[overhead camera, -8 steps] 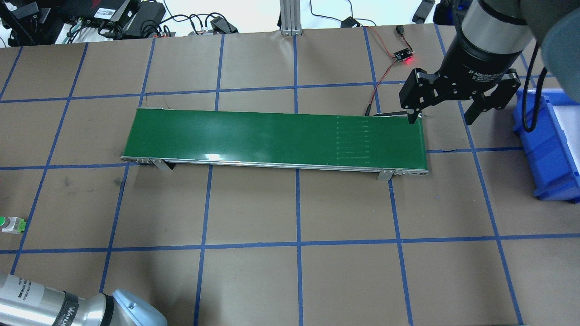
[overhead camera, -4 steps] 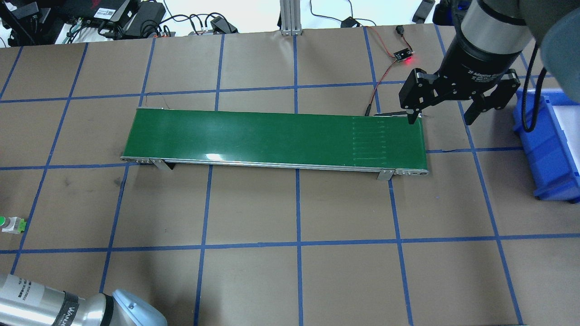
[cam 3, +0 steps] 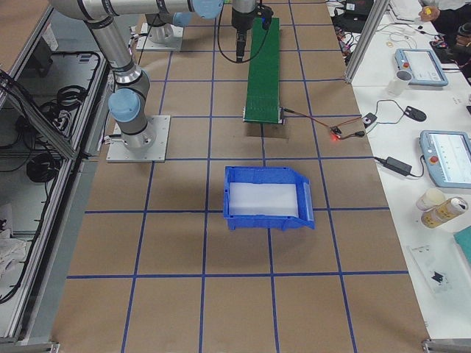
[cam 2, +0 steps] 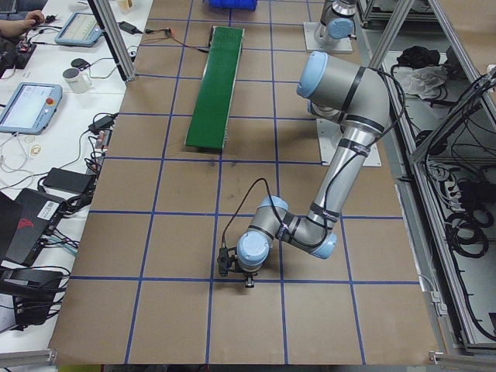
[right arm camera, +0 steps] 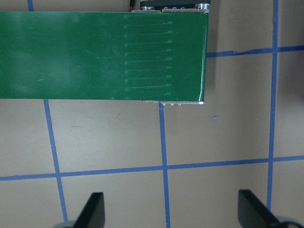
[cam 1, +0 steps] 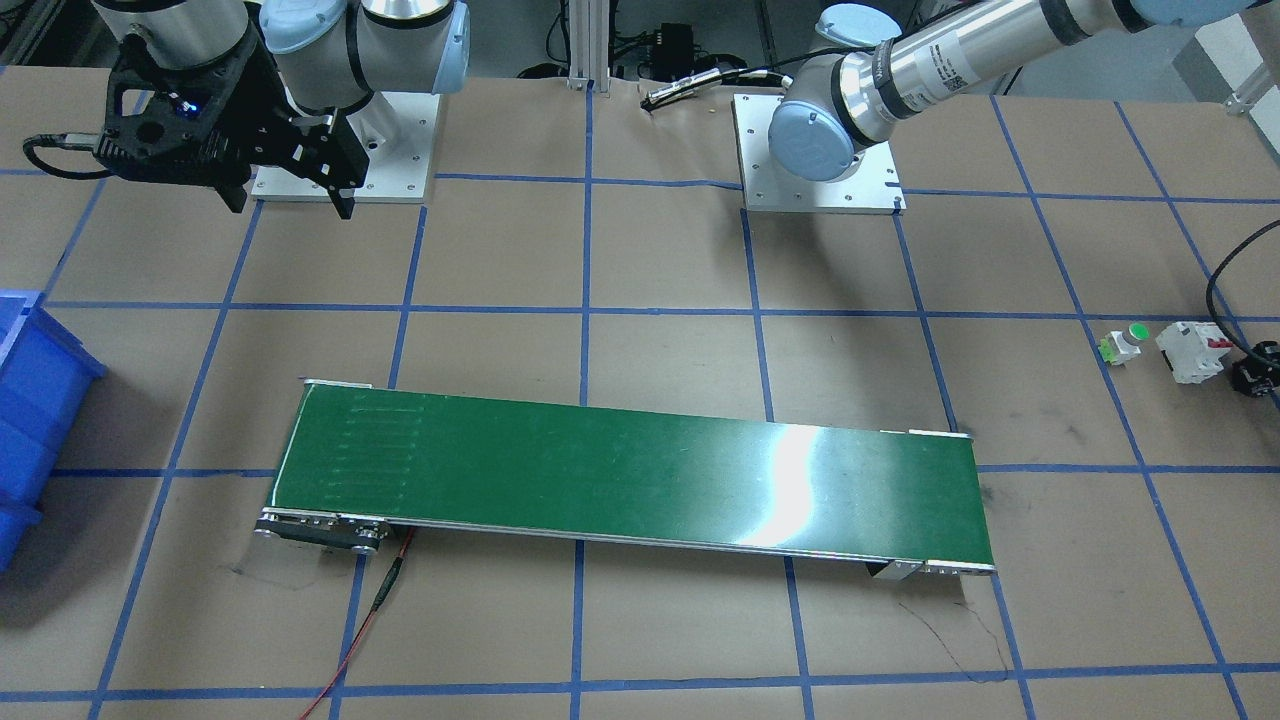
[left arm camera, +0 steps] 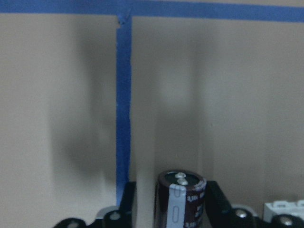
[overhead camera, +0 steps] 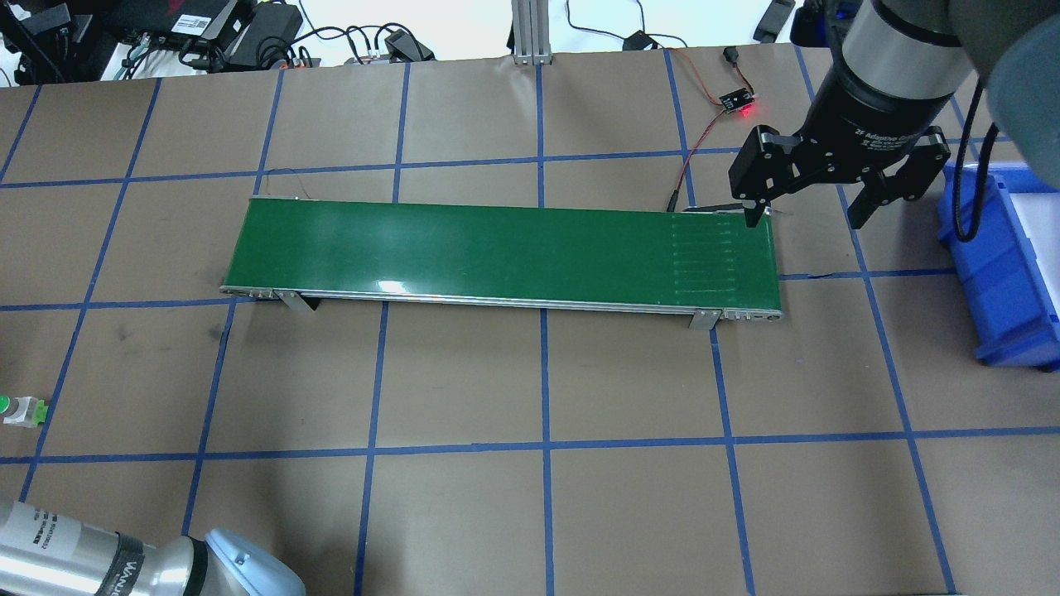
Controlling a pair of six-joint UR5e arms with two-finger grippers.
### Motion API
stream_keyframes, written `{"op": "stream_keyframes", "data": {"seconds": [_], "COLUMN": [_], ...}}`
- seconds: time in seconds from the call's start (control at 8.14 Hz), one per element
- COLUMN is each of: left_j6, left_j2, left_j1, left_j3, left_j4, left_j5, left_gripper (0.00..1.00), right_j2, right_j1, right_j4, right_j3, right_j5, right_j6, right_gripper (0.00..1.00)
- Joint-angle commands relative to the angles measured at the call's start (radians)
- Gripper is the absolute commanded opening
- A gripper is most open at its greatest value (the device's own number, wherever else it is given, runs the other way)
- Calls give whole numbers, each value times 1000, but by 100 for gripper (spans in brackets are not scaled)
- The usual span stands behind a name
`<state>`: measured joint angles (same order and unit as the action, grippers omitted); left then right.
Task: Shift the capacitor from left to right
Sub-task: 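Lower the left gripper onto the black capacitor and close on it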
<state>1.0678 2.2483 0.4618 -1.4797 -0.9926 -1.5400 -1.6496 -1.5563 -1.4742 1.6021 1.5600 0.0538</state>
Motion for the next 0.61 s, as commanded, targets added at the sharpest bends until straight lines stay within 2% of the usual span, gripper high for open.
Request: {"op": "stream_keyframes", "data": {"seconds": [0.0,0.12,0.49], "left_j6": [0,-5,-66], "left_j2": [-15,-38,-163], "left_j1": [0,1,14], "left_j3": [9,13,24], "left_j4": [-11,-27,-101], "left_j5": [-2,-2,4], "left_gripper": [4,0,0], "right_j2": [1,2,2], "right_j1": [1,-1,-1], "right_j4": [0,0,0], "right_j3": [-1,-1,1], "right_j5": [0,0,0], "right_j6": [0,1,1], "right_gripper": [100,100,100]}}
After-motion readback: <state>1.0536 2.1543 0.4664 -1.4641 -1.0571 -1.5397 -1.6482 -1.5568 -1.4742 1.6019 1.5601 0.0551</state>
